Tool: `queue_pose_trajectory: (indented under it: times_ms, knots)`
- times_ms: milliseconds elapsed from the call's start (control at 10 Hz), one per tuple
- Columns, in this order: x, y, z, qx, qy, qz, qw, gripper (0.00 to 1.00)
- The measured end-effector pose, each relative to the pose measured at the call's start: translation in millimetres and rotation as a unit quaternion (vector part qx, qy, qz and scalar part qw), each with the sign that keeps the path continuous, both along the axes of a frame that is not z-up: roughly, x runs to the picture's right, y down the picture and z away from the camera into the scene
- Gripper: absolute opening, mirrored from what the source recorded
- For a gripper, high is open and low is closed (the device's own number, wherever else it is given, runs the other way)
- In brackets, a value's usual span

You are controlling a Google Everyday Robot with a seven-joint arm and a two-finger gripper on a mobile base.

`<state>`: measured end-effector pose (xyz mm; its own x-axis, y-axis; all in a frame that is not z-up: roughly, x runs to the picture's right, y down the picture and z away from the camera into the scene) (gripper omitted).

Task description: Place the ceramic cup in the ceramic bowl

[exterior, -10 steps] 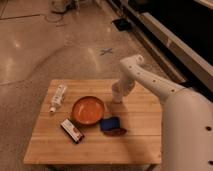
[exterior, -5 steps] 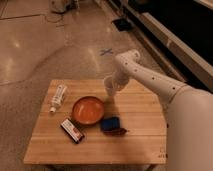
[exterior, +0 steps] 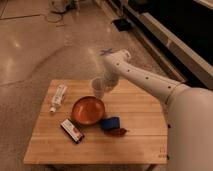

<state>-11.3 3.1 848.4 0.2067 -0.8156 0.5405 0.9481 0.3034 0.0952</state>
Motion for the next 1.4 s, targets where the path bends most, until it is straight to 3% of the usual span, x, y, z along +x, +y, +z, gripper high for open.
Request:
queue_pose_trajectory:
  times_ms: [200, 500, 700, 1200, 1400]
  knots:
    - [-28.6, 17.9, -7.1, -0.017, -0.031, -0.022, 0.9991, 0.00]
    - [-43.8, 43.0, -6.2, -0.042, -0.053, -0.059, 0.9960, 0.02]
    - [-48.3, 54.2, -0.7, -0.049, -0.060, -0.078, 0.9939, 0.16]
    - [-57.0, 66.5, 10.6, -0.056, -0.074, -0.105, 0.9901, 0.68]
    - [-57.2, 65.7, 11.5, -0.056, -0.076, -0.111, 0.9893, 0.80]
